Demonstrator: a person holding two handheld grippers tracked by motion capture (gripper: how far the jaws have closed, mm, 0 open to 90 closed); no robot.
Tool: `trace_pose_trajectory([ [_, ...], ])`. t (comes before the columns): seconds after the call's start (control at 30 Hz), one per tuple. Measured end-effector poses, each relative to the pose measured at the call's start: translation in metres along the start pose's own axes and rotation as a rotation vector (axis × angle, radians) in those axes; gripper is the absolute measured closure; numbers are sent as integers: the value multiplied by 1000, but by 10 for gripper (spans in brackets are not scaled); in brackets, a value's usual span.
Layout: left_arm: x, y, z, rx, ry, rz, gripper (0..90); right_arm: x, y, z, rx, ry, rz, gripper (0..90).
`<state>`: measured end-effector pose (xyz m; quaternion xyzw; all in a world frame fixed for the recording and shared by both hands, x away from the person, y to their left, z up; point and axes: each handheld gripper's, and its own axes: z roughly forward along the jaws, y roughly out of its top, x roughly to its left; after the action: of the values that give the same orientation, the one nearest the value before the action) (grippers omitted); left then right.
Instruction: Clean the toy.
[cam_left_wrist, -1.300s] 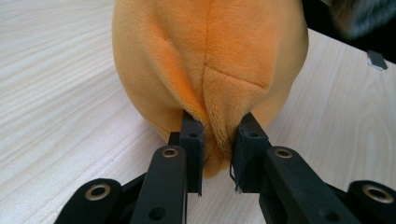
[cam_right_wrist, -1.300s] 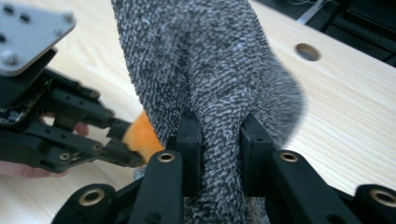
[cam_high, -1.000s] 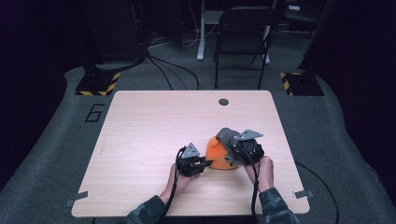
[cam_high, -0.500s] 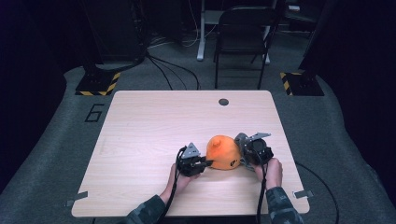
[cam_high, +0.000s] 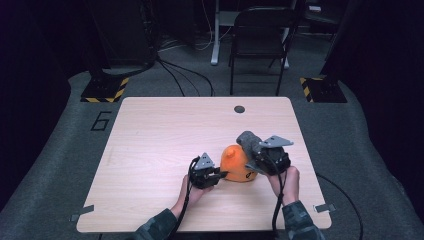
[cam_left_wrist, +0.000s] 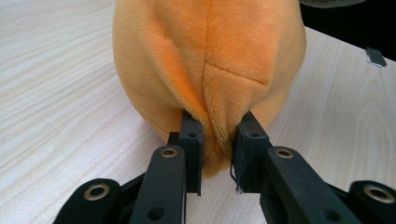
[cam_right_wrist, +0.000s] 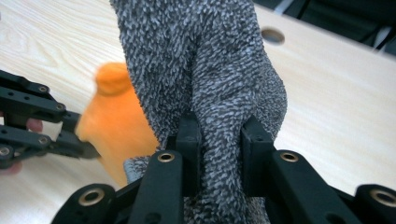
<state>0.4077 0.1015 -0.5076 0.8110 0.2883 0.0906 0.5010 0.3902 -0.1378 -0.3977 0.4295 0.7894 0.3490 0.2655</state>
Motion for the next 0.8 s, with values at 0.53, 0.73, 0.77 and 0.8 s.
trace_pose_trajectory([
  [0.53, 5, 1, 0, 18, -22, -22, 511, -1, -22, 33, 96, 18, 15, 752],
  [0.73, 9, 0, -9, -16, -27, -67, 317, -1, -23, 33, 98, 20, 12, 752],
  [0.77, 9, 0, -9, -16, -27, -67, 296, 0, -23, 33, 98, 19, 11, 752],
  [0.8, 9, 0, -12, -14, -18, -72, 252, 0, -23, 34, 96, 16, 10, 752],
])
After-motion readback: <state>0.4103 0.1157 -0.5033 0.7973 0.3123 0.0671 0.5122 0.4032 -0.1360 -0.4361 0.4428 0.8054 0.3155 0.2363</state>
